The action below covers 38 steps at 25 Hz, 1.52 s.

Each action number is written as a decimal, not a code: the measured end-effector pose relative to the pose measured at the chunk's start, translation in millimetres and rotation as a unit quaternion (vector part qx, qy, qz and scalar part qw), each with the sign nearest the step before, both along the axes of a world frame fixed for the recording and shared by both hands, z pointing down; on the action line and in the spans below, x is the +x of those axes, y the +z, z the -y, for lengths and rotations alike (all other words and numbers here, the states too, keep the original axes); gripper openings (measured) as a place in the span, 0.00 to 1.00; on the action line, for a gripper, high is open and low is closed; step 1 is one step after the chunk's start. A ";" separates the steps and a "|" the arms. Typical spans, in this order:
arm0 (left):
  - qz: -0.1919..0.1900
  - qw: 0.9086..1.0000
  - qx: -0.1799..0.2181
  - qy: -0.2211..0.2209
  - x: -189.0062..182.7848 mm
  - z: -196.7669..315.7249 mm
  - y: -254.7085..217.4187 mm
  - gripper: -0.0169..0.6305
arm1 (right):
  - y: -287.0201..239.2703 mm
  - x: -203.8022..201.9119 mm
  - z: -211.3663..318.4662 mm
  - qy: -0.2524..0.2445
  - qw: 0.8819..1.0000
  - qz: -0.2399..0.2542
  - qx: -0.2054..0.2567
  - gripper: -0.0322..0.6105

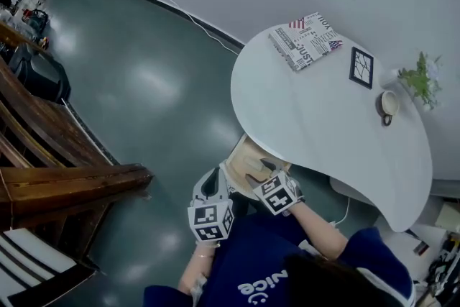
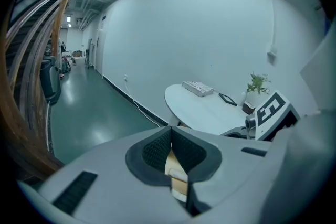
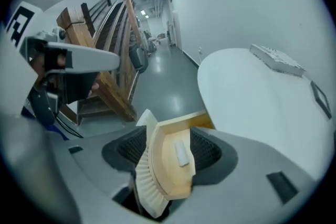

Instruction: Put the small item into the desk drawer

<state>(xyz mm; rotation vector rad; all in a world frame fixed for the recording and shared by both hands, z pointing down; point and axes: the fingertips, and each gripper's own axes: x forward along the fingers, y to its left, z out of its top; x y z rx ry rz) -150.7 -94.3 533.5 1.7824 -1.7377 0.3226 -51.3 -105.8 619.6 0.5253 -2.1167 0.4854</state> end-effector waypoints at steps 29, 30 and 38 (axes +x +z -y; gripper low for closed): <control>0.005 0.975 0.122 0.183 92.3 58.0 -74.8 0.03 | -144.6 112.6 53.5 0.310 0.926 0.121 0.179 0.42; 0.006 0.974 0.125 0.188 94.9 58.1 -76.9 0.03 | -147.2 115.0 53.0 0.313 0.924 0.122 0.183 0.42; 0.002 0.969 0.138 0.203 111.7 57.0 -85.0 0.03 | -158.6 129.8 48.5 0.329 0.915 0.120 0.203 0.37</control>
